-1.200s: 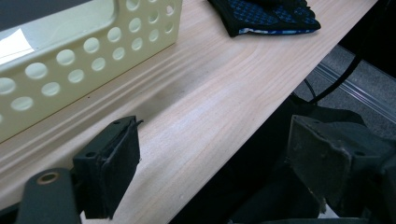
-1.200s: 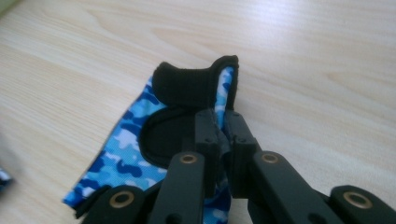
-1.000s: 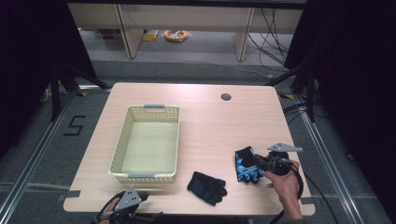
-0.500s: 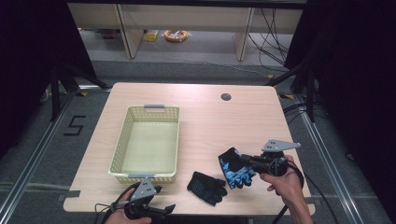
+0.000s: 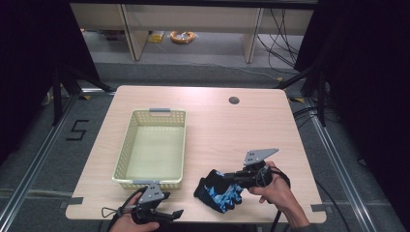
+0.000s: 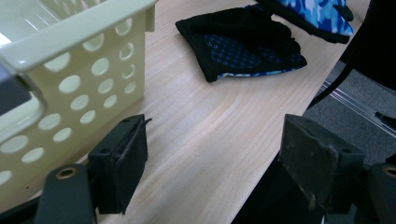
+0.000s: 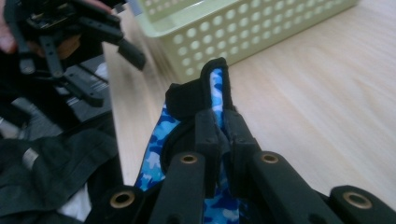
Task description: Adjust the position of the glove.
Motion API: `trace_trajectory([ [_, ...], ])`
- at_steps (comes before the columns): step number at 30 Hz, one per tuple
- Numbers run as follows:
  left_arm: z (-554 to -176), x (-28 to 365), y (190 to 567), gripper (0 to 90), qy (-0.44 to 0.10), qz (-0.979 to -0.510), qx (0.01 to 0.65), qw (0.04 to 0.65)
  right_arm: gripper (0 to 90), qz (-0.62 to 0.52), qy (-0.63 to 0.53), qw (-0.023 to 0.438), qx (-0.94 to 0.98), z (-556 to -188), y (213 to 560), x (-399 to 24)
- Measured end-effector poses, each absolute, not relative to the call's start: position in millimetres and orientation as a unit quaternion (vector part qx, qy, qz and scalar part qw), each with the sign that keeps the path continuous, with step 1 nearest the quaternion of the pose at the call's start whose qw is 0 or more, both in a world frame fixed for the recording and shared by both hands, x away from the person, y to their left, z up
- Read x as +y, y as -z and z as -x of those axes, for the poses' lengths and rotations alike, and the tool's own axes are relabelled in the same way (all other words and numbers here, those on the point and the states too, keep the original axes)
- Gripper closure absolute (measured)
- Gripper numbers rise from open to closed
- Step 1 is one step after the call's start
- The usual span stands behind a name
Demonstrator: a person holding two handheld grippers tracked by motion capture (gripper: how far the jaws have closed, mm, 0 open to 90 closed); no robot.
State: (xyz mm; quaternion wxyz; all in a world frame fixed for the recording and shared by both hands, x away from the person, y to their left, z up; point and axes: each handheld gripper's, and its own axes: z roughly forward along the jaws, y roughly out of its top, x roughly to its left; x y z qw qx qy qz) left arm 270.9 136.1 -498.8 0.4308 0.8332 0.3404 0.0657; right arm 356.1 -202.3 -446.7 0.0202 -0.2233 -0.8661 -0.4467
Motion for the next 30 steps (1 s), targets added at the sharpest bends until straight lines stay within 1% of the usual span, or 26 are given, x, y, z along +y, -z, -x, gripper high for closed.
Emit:
trace_trajectory([
  [3, -270, 135, 501, 23.1, -0.063, -0.828, 0.348, 0.434, 86.5, 0.193, 0.430, 0.033, -0.881, -362, 452, -190],
  [11, -269, 135, 501, 23.1, -0.061, -0.829, 0.347, 0.434, 86.5, 0.181, 0.407, 0.053, -0.894, -373, 462, -177],
  [13, -268, 134, 502, 23.1, -0.054, -0.826, 0.356, 0.433, 86.3, 0.173, 0.394, 0.069, -0.900, -377, 468, -171],
  [14, -269, 135, 501, 23.1, -0.061, -0.834, 0.350, 0.422, 86.2, 0.158, 0.392, 0.065, -0.904, -381, 469, -170],
  [16, -268, 135, 501, 23.1, -0.061, -0.832, 0.344, 0.431, 86.1, 0.166, 0.381, 0.070, -0.907, -384, 473, -169],
  [18, -269, 136, 501, 23.0, -0.063, -0.838, 0.337, 0.425, 86.0, 0.168, 0.374, 0.078, -0.908, -389, 478, -170],
  [22, -268, 134, 502, 23.0, -0.060, -0.829, 0.348, 0.433, 84.9, 0.163, 0.359, 0.088, -0.915, -393, 483, -167],
  [24, -268, 134, 502, 23.0, -0.061, -0.829, 0.349, 0.433, 84.6, 0.150, 0.361, 0.082, -0.917, -395, 485, -166],
  [25, -268, 134, 503, 23.0, -0.061, -0.830, 0.345, 0.433, 83.1, 0.164, 0.358, 0.088, -0.915, -394, 486, -165],
  [27, -268, 135, 502, 23.1, -0.061, -0.834, 0.342, 0.428, 80.5, 0.164, 0.354, 0.079, -0.917, -395, 487, -165],
  [29, -267, 134, 503, 23.1, -0.058, -0.832, 0.350, 0.427, 73.8, 0.181, 0.360, 0.072, -0.912, -393, 488, -164],
  [30, -268, 135, 502, 23.0, -0.062, -0.838, 0.340, 0.422, 69.7, 0.188, 0.356, 0.063, -0.913, -394, 486, -166],
])
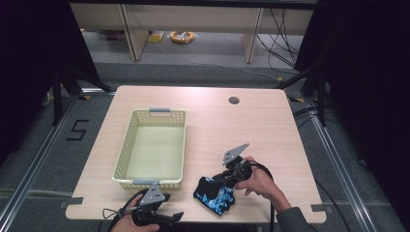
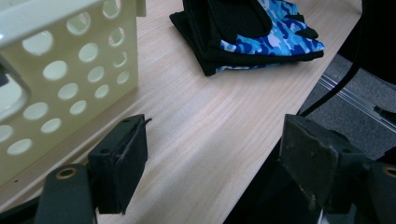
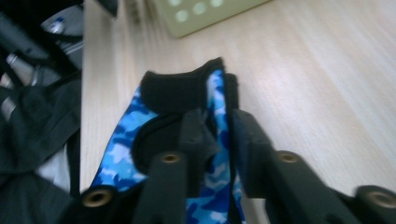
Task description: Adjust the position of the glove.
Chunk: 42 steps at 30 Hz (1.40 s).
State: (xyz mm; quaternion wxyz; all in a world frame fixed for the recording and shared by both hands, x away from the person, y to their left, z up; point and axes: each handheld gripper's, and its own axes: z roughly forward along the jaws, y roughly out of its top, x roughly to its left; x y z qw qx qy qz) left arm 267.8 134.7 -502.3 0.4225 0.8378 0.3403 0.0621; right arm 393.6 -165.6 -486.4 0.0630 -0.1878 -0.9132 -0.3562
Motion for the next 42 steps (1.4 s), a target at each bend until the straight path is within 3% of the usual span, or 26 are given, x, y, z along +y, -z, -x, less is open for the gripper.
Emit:
trace_trajectory([
  [3, -267, 135, 502, 23.0, -0.062, -0.839, 0.334, 0.424, 63.4, 0.211, 0.355, 0.036, -0.910, -388, 482, -167],
  [4, -267, 135, 501, 23.0, -0.063, -0.838, 0.335, 0.427, 58.5, 0.243, 0.363, 0.006, -0.899, -379, 472, -171],
  [8, -265, 134, 501, 22.9, -0.061, -0.832, 0.343, 0.433, 57.5, 0.286, 0.381, -0.029, -0.879, -357, 458, -181],
  [10, -264, 134, 501, 22.8, -0.067, -0.831, 0.341, 0.434, 65.5, 0.309, 0.368, -0.079, -0.874, -340, 451, -185],
  [11, -263, 135, 500, 22.5, -0.068, -0.832, 0.342, 0.430, 74.0, 0.302, 0.370, -0.096, -0.873, -333, 449, -187],
  [13, -262, 137, 499, 22.4, -0.074, -0.835, 0.334, 0.432, 83.6, 0.300, 0.388, -0.088, -0.867, -321, 448, -191],
  [17, -263, 141, 498, 22.2, -0.073, -0.842, 0.328, 0.423, 89.1, 0.300, 0.393, -0.079, -0.866, -303, 459, -187],
  [30, -262, 142, 499, 22.1, -0.071, -0.833, 0.337, 0.432, 90.0, 0.248, 0.364, -0.018, -0.898, -283, 483, -147],
  [42, -263, 144, 498, 22.1, -0.066, -0.835, 0.337, 0.429, 90.0, 0.264, 0.324, -0.033, -0.908, -285, 498, -156],
])
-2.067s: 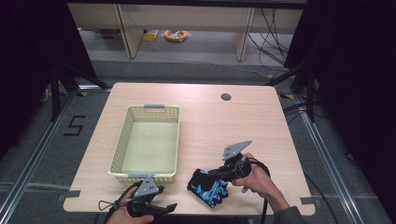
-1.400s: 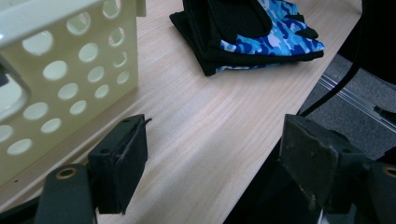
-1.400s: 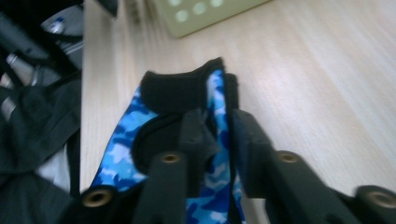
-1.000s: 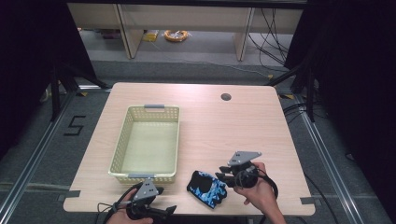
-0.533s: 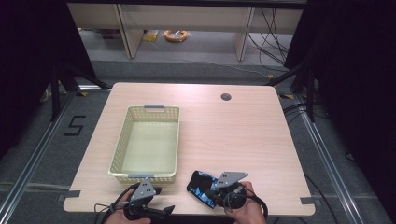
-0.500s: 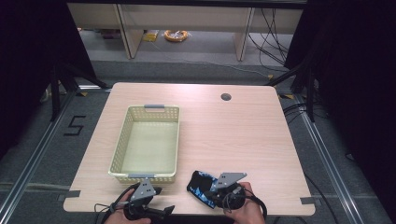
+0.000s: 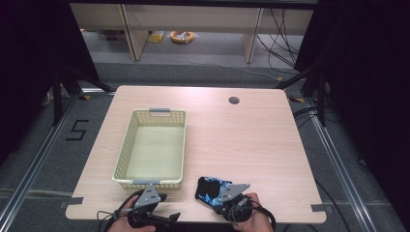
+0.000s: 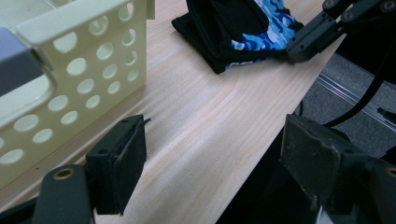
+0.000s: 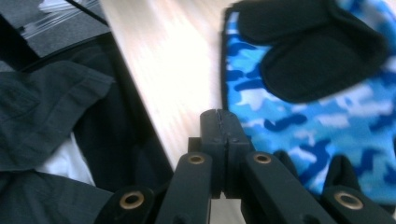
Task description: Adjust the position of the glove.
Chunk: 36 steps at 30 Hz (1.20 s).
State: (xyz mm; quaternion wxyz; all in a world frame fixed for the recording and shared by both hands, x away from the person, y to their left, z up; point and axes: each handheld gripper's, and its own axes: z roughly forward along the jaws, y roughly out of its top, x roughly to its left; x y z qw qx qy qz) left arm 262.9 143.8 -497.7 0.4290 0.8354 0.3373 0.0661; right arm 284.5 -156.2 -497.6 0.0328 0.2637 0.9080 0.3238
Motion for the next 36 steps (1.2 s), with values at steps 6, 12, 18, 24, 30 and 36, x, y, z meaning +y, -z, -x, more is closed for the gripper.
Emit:
trace_trajectory([
  [6, -263, 143, 499, 22.1, -0.071, -0.835, 0.338, 0.430, 90.0, -0.291, -0.322, 0.030, 0.900, -289, 499, -173],
  [12, -264, 142, 500, 22.5, -0.067, -0.829, 0.345, 0.434, 90.0, -0.301, -0.322, 0.047, 0.896, -297, 500, -189],
  [18, -266, 132, 500, 29.0, -0.046, -0.828, 0.351, 0.435, 90.0, -0.322, -0.317, 0.046, 0.891, -306, 500, -195],
  [24, -276, 115, 503, 35.3, -0.013, -0.810, 0.378, 0.448, 86.0, -0.313, -0.347, 0.059, 0.882, -304, 488, -202],
  [30, -286, 102, 503, 42.2, 0.001, -0.797, 0.401, 0.451, 73.4, -0.357, -0.371, 0.064, 0.855, -311, 483, -214],
  [36, -294, 95, 506, 45.0, -0.008, -0.789, 0.421, 0.448, 58.5, -0.413, -0.382, 0.073, 0.823, -326, 485, -215],
])
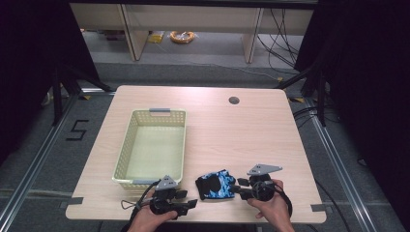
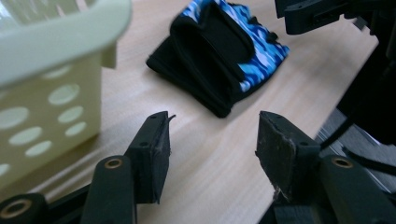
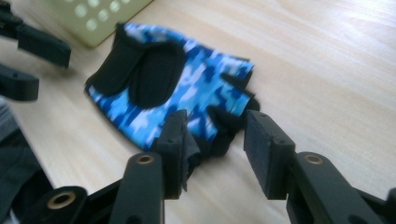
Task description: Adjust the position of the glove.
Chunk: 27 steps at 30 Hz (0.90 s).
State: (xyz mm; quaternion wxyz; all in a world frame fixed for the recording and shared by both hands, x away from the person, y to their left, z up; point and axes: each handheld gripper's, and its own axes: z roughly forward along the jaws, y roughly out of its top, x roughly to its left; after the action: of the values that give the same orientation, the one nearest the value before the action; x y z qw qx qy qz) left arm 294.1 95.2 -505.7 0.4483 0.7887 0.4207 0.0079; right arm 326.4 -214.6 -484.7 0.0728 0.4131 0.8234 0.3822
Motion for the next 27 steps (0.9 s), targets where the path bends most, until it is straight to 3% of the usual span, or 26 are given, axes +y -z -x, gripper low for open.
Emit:
trace_trajectory([
  [5, -297, 90, 509, 44.8, -0.012, -0.785, 0.430, 0.445, 50.1, -0.444, -0.373, 0.060, 0.813, -346, 490, -211],
  [16, -296, 87, 510, 44.5, -0.013, -0.787, 0.428, 0.445, 45.0, -0.445, -0.345, 0.052, 0.825, -353, 502, -195],
  [22, -295, 87, 511, 45.4, -0.011, -0.786, 0.429, 0.444, 67.5, -0.404, -0.335, 0.080, 0.847, -348, 503, -185],
  [27, -294, 88, 512, 45.7, -0.008, -0.788, 0.428, 0.443, 77.9, -0.421, -0.346, 0.058, 0.836, -346, 504, -186],
])
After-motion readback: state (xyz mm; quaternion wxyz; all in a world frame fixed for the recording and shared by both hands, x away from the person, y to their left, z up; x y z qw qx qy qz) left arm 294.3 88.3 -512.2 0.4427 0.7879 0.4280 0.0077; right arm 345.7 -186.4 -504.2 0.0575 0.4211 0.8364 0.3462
